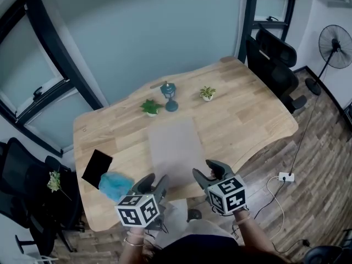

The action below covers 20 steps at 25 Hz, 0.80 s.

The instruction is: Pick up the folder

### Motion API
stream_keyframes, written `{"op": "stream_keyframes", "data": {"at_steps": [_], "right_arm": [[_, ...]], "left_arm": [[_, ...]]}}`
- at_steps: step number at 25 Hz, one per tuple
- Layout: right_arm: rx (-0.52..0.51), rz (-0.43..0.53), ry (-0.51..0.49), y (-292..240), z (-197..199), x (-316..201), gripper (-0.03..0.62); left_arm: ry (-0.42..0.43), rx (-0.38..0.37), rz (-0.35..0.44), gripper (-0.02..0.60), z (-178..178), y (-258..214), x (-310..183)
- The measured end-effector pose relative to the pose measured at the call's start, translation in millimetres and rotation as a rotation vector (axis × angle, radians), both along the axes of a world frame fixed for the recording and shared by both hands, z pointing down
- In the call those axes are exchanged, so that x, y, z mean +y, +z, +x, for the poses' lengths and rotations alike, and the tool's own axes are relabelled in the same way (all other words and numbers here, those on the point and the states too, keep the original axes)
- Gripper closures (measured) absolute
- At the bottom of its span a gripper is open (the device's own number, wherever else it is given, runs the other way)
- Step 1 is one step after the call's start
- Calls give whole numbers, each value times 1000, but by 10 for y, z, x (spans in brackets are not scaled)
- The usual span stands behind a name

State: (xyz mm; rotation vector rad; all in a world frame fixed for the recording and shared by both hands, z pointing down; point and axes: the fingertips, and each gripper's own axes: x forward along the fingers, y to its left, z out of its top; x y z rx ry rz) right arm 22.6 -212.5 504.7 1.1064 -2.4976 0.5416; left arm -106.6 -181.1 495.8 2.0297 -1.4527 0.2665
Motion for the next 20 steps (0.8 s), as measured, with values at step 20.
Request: {"op": "stream_keyframes", "data": {"at_steps": [20], "right_arm": [[86, -115, 41, 492, -53, -670, 398]], "left_arm": [[5, 29, -105, 366, -472, 413, -683]]}}
